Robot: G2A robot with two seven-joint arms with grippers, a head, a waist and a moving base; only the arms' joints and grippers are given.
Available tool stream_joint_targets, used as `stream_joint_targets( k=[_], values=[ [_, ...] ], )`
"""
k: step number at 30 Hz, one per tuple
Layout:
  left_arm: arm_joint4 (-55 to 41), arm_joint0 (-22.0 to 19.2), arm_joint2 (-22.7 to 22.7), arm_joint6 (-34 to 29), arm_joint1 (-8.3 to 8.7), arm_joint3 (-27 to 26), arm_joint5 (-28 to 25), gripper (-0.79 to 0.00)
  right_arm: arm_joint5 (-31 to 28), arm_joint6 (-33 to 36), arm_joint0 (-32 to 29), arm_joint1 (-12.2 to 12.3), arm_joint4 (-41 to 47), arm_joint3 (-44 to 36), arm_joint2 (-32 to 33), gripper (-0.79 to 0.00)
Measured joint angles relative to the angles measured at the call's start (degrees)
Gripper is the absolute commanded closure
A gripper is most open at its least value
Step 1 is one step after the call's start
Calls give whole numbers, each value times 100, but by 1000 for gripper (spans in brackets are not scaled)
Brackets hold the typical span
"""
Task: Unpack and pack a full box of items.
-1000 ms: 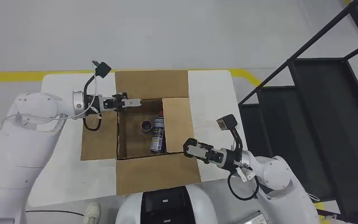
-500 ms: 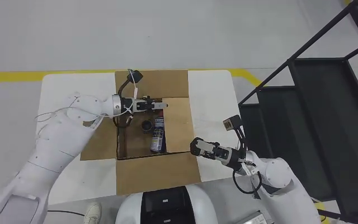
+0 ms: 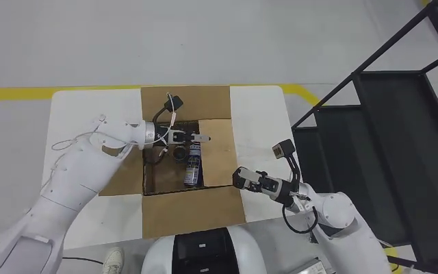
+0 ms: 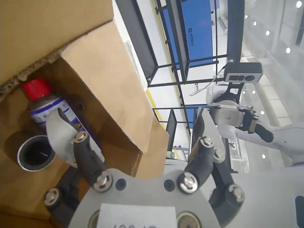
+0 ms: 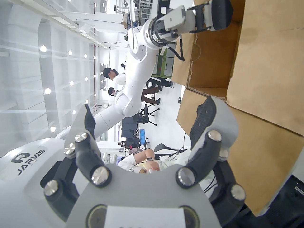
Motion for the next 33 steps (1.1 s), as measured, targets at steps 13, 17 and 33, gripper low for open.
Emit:
stream_joint_targets(
  k=[13,17,33],
  values=[
    [-789,-822,825,242,-898,1600,-730,-785,-42,87,-131,48,68,81,157,-785],
    [-1376,-904,838,17,-1120,1851,-1436,-785,15,178,-138,66,-104,-4,90,-785],
    [-2363,-1053,1196,-578,-1875,2188,-2282,-785,26,274,-518,142,-374,-645,200,-785]
  ],
)
